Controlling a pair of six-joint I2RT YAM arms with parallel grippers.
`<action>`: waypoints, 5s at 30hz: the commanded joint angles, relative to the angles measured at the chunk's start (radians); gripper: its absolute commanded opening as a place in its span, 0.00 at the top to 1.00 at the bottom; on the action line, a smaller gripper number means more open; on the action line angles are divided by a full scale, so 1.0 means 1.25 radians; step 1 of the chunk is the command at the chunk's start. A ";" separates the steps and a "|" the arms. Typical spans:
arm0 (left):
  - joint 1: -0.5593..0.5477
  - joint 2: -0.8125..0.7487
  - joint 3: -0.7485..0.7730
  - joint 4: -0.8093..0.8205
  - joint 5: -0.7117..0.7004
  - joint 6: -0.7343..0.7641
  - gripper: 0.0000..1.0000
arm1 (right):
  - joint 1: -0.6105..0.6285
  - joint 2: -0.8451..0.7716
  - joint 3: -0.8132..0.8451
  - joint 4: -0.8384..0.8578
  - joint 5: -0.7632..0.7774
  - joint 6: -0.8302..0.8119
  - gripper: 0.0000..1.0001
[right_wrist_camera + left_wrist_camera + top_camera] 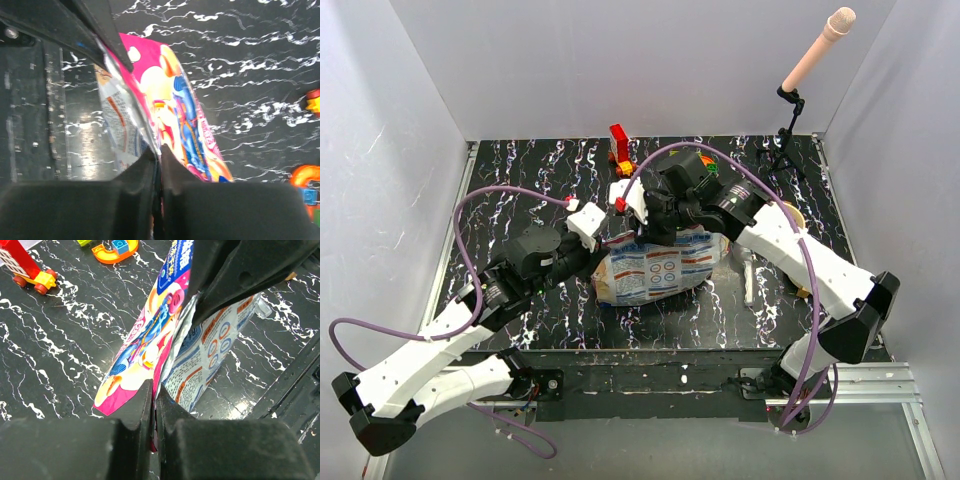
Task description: Serve the pet food
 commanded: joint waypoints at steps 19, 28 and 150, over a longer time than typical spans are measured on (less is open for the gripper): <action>0.000 -0.040 0.020 -0.001 -0.030 -0.011 1.00 | -0.104 -0.044 0.011 -0.113 0.110 -0.064 0.99; 0.000 -0.045 0.027 -0.015 -0.035 -0.006 1.00 | -0.174 -0.109 -0.061 -0.087 0.176 -0.056 0.77; 0.000 -0.023 0.186 -0.158 0.103 -0.044 0.27 | -0.292 -0.274 -0.009 -0.131 0.125 0.245 0.09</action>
